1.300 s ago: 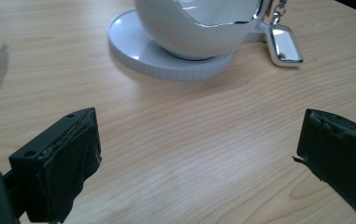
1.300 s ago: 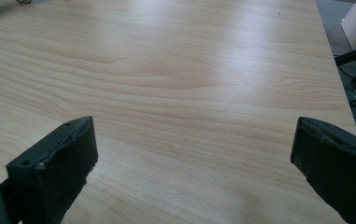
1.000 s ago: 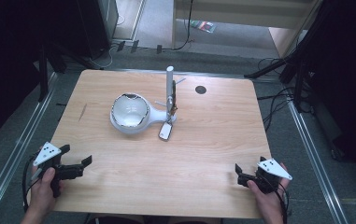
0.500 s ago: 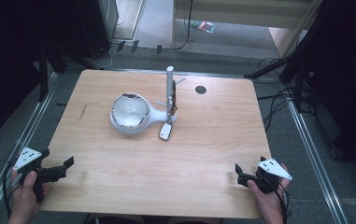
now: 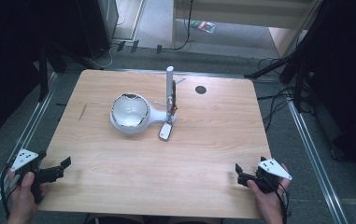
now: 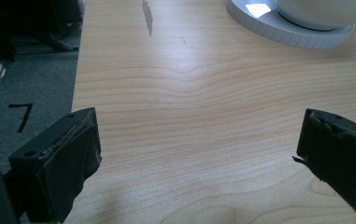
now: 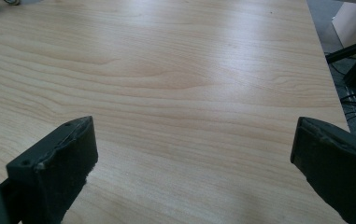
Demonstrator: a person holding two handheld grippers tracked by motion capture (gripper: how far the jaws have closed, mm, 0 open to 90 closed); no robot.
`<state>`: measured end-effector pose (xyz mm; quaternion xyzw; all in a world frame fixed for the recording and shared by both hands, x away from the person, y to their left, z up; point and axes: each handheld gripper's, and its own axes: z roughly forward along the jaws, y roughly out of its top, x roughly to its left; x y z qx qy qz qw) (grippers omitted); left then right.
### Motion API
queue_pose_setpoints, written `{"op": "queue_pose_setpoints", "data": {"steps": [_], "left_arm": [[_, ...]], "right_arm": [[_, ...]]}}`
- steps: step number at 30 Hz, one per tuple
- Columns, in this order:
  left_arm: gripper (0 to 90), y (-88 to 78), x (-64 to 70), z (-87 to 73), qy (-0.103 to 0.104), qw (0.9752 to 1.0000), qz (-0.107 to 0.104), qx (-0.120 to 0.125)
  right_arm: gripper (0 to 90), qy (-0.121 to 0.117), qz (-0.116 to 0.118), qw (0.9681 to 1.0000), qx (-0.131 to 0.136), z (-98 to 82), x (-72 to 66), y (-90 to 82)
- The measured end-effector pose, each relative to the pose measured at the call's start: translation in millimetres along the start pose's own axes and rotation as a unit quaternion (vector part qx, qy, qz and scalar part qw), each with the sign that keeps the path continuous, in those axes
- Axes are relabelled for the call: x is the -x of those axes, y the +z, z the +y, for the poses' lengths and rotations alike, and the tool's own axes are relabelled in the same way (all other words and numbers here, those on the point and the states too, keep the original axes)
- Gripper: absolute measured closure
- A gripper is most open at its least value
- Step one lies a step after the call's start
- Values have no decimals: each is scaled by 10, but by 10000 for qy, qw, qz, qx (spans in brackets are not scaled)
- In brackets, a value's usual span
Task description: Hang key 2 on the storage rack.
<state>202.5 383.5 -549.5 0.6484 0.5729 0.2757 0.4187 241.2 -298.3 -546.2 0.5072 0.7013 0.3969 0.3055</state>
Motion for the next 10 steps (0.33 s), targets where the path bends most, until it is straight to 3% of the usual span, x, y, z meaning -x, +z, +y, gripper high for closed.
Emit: {"op": "queue_pose_setpoints", "data": {"steps": [6, 10], "left_arm": [[1, 45, 59, -7, 223, 9996, 131, -84], [1, 44, 78, -11, 278, 9995, 64, -96]], "right_arm": [[4, 36, -55, 10000, -28, 2, -1, 4], [4, 20, -144, 9999, -14, 6, 2, 9]]}}
